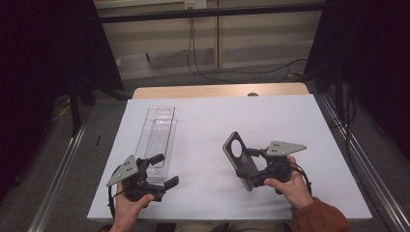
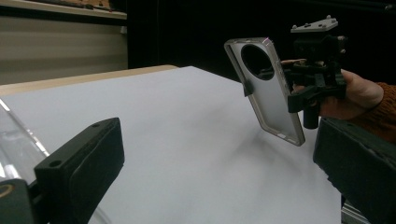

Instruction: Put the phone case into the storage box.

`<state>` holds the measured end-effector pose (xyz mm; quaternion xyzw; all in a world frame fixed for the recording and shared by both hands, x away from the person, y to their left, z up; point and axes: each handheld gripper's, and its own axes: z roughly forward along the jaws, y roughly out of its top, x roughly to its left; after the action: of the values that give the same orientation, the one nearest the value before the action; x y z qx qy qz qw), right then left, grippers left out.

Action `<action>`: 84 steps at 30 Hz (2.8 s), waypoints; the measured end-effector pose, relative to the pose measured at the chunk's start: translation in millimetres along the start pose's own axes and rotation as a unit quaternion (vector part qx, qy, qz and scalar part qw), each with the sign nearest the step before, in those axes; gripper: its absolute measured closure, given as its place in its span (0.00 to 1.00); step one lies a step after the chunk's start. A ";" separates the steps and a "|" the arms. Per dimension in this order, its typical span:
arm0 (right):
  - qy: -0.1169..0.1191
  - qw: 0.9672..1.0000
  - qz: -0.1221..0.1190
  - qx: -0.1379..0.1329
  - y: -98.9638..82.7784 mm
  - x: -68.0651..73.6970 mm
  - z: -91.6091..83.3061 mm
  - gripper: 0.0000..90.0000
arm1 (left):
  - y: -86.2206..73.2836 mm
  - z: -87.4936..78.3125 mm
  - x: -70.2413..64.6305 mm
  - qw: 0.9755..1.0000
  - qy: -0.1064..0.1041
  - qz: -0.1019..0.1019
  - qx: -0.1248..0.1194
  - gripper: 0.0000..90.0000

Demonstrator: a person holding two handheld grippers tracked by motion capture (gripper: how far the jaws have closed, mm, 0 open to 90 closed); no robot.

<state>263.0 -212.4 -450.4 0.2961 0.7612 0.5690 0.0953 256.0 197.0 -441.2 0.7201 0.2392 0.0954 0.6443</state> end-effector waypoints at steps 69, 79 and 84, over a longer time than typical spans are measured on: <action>0.102 0.994 -0.033 -0.037 10.3 16.4 8.0 0.14 | 43.0 107.9 -23.3 0.986 -0.163 0.033 -0.013 0.01; 0.123 0.991 -0.031 -0.042 10.6 18.0 8.7 0.13 | 39.8 116.4 -23.3 0.981 -0.189 0.032 -0.019 0.01; 0.136 0.989 -0.035 -0.038 10.4 21.5 11.1 0.14 | 40.5 116.1 -24.9 0.979 -0.200 0.032 -0.025 0.01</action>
<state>254.6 -189.5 -440.4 0.1857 0.7548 0.6288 0.0218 295.1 80.6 -415.1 0.7157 0.0795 -0.0241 0.6935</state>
